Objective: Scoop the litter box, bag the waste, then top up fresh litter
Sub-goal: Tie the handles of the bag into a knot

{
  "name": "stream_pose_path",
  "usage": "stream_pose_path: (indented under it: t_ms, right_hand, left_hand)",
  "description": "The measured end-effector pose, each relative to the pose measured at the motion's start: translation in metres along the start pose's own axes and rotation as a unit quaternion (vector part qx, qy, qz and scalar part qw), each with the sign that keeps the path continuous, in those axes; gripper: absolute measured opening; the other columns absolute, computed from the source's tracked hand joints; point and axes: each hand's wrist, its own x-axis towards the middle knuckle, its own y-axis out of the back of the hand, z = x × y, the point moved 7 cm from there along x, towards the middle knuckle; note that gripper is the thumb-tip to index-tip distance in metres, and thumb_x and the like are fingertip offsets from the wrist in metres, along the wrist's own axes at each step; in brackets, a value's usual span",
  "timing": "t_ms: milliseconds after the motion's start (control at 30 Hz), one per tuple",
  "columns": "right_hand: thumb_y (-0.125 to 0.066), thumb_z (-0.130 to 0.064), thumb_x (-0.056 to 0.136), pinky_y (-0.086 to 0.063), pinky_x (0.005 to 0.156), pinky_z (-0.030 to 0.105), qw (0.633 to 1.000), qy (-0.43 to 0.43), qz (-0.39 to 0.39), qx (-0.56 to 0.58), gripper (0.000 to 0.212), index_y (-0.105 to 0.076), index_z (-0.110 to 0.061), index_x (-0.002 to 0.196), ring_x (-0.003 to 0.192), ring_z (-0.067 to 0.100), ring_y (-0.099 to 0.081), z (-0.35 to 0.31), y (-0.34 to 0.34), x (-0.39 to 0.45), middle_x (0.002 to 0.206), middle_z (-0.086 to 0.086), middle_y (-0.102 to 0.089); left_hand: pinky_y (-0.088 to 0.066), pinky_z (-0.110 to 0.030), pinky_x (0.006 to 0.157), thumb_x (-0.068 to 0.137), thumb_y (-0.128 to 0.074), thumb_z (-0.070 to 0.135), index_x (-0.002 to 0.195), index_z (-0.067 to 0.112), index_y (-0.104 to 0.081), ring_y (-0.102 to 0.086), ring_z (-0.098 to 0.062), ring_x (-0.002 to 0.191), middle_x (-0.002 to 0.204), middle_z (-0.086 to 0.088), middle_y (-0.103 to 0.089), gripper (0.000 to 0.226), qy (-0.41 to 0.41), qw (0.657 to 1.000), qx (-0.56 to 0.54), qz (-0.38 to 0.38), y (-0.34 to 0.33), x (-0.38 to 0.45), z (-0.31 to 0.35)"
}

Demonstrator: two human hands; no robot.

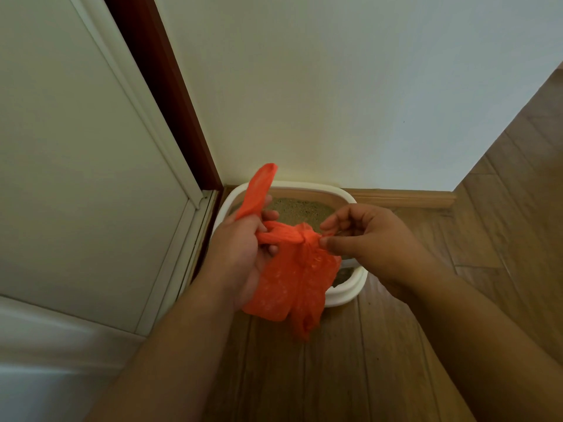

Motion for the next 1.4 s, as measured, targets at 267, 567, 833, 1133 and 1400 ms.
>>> stream_pose_path:
  t_ms: [267, 567, 833, 1133, 1400]
  right_hand:
    - [-0.083, -0.002, 0.078, -0.064, 0.073, 0.038, 0.996, -0.001, 0.005, -0.094, 0.022, -0.075, -0.021, 0.083, 0.074, 0.013, -0.073, 0.001, 0.001, -0.003, 0.082, -0.001, -0.076]
    - [-0.079, -0.003, 0.082, -0.06, 0.073, 0.027, 0.985, 0.021, 0.012, -0.172, 0.022, -0.073, -0.024, 0.082, 0.078, 0.009, -0.071, 0.001, 0.002, -0.002, 0.083, -0.004, -0.074]
    - [-0.078, -0.053, 0.08, -0.057, 0.087, 0.032, 0.966, 0.069, -0.117, -0.219, 0.041, -0.06, -0.043, 0.116, 0.105, 0.002, -0.058, 0.0, -0.042, -0.013, 0.116, -0.017, -0.057]
    - [-0.081, -0.026, 0.082, -0.062, 0.069, 0.03, 0.979, 0.078, -0.021, -0.186, 0.027, -0.064, -0.032, 0.103, 0.084, 0.004, -0.065, -0.002, -0.024, -0.004, 0.091, -0.013, -0.066]
    - [-0.091, -0.034, 0.072, -0.059, 0.071, 0.031, 0.992, 0.078, 0.047, -0.085, 0.062, -0.048, -0.034, 0.115, 0.078, 0.006, -0.068, -0.019, -0.005, -0.005, 0.091, -0.007, -0.074]
  left_hand:
    - [-0.038, -0.027, 0.049, 0.098, -0.042, -0.003, 0.105, 0.013, -0.08, -0.044, -0.01, 0.054, 0.078, -0.002, -0.055, 0.042, -0.017, 0.997, -0.019, 0.079, 0.013, 0.006, -0.001]
    - [-0.038, -0.022, 0.047, 0.097, -0.036, -0.008, 0.099, 0.005, -0.076, -0.043, -0.006, 0.051, 0.063, 0.002, -0.05, 0.041, 0.014, 0.996, -0.035, 0.084, 0.017, 0.005, -0.004]
    - [-0.049, -0.021, 0.048, 0.098, -0.039, -0.009, 0.097, 0.0, -0.071, -0.048, -0.01, 0.056, 0.065, -0.004, -0.052, 0.033, 0.072, 0.993, -0.097, -0.017, -0.012, -0.006, -0.011]
    - [-0.056, -0.05, 0.101, 0.084, -0.081, 0.023, 0.153, 0.038, -0.035, -0.065, -0.02, 0.123, 0.142, 0.001, -0.059, 0.084, -0.122, 0.975, 0.184, 0.038, 0.013, 0.001, 0.012]
    - [-0.017, -0.056, 0.127, 0.089, -0.061, 0.042, 0.166, 0.035, -0.013, 0.001, -0.021, 0.162, 0.175, 0.007, 0.002, 0.091, -0.43, 0.712, 0.551, -0.064, -0.02, -0.035, 0.03]
